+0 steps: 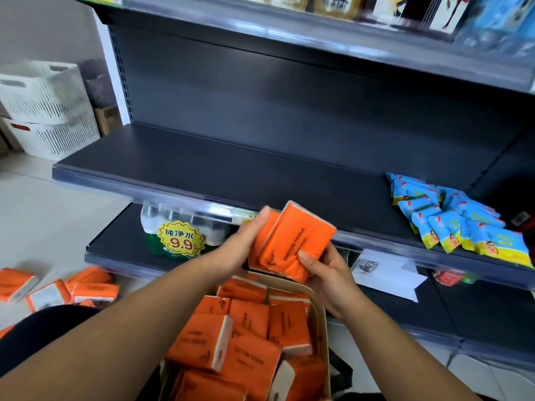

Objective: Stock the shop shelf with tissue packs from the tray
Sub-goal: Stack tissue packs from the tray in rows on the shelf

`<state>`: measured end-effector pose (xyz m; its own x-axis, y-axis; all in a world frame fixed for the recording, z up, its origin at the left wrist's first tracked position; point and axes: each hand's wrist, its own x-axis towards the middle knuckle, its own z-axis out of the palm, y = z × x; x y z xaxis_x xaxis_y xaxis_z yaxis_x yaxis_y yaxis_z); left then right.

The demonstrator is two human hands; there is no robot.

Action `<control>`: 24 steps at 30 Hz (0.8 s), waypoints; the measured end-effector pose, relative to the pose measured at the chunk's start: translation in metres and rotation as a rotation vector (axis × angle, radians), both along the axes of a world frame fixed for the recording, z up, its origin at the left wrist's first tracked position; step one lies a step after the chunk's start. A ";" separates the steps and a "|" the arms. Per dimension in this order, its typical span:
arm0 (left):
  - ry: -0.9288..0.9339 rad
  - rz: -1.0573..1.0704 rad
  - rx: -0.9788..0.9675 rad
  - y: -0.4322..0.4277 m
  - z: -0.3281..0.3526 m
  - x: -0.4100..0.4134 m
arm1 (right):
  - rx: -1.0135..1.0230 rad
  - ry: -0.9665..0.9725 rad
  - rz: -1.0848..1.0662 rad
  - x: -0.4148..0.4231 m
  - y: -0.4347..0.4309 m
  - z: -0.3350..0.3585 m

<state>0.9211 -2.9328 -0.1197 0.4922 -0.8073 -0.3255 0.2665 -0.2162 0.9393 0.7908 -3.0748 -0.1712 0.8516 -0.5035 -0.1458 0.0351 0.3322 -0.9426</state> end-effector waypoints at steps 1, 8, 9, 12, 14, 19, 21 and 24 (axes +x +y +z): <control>-0.031 0.000 -0.010 -0.001 -0.005 -0.004 | -0.036 0.009 -0.014 0.001 0.001 -0.001; -0.559 -0.012 0.030 -0.003 -0.033 0.003 | -0.486 0.158 0.149 0.000 0.012 0.002; -0.590 -0.028 0.008 -0.005 -0.036 0.003 | -0.511 0.177 0.159 -0.001 0.012 0.002; -0.580 -0.079 -0.056 -0.009 -0.037 0.005 | -0.523 0.226 0.183 -0.005 0.006 0.001; -0.623 -0.076 -0.069 -0.010 -0.031 0.005 | -0.530 0.247 0.163 -0.009 0.001 0.009; -1.057 -0.058 0.021 -0.006 -0.008 0.005 | -0.859 0.314 0.162 -0.021 -0.010 0.035; -1.237 -0.122 0.132 -0.004 -0.003 0.005 | -0.895 0.316 0.207 -0.023 -0.009 0.040; -1.465 -0.221 0.238 -0.003 0.001 0.002 | -0.939 0.352 0.241 -0.024 -0.007 0.044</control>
<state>0.9234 -2.9361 -0.1186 0.3675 -0.9074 0.2038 -0.9110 -0.3071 0.2754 0.7672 -3.0819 -0.1273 0.9302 -0.3645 -0.0424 -0.2631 -0.5818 -0.7696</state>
